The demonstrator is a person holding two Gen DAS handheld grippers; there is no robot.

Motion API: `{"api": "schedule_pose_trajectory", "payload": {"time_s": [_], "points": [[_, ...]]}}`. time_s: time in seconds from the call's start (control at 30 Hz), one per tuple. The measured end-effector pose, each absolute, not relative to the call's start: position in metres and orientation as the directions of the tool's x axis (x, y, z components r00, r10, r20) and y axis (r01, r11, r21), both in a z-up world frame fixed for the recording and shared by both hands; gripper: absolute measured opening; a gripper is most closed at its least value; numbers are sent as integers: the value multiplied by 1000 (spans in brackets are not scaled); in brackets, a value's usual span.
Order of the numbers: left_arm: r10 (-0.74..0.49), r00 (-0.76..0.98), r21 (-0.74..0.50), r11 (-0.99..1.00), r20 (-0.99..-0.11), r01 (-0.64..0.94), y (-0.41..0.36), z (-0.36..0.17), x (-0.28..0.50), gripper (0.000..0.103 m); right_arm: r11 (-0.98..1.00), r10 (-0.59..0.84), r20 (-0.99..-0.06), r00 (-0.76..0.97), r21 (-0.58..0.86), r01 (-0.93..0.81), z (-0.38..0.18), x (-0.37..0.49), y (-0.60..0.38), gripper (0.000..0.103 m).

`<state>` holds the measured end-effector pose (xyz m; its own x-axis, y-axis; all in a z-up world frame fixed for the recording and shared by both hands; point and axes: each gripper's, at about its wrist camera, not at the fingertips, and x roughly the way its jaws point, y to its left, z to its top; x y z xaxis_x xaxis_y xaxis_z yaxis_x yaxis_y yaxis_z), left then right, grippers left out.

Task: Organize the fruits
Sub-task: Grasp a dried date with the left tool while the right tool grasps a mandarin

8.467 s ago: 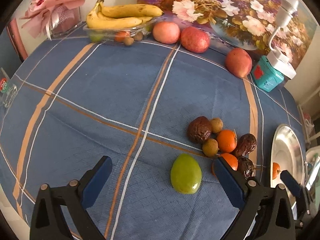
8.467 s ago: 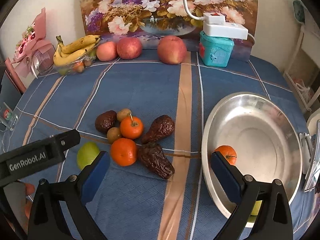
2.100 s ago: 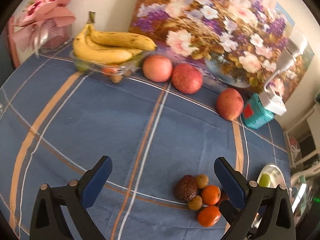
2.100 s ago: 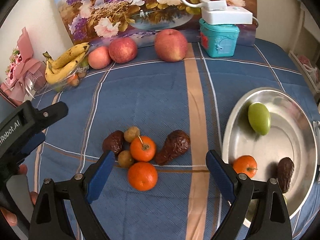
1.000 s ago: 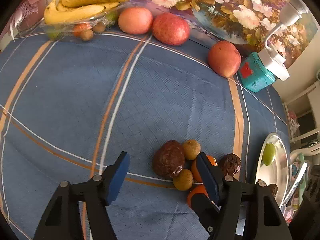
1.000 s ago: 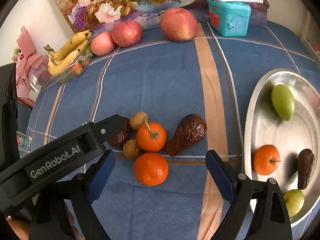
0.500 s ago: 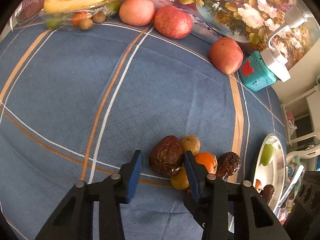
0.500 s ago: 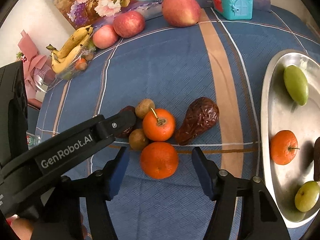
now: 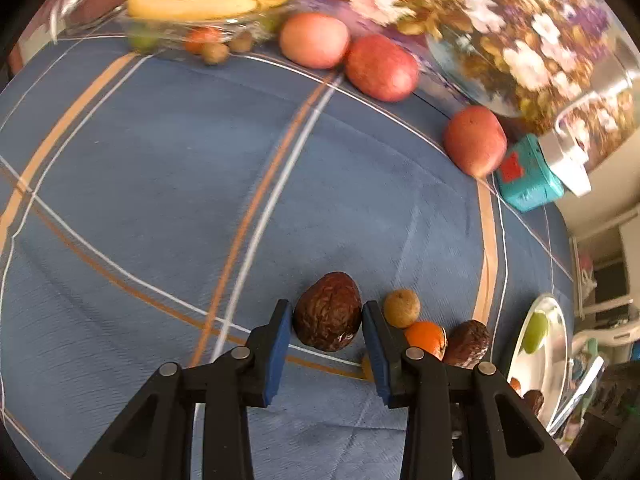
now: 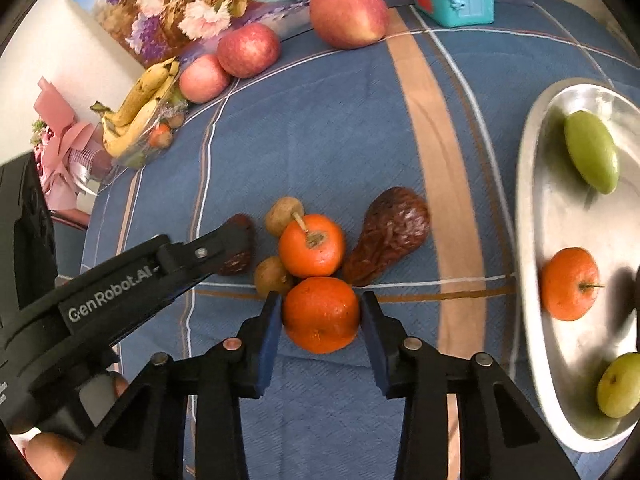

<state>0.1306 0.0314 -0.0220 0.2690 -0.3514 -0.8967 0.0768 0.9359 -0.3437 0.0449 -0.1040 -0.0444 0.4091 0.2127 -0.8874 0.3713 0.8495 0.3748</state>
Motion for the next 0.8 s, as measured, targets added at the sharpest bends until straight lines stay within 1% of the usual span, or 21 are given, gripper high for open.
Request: {"api": "schedule_pose_trajectory", "payload": {"time_s": [0.37,0.6,0.8], "points": [[-336,347,-344,938,-875,42,51,7,127,38,841,160,-861,484,375,390,-12,34,-121,40],[-346,363,-338,937,-865,86,42,20,122,38,832,79,-857,509,338,440,8,22,-140,40],[-385,344,-354,923,-856,152,19,27,113,38,804,-38,-855,517,281,524,20,2,-175,40]]}}
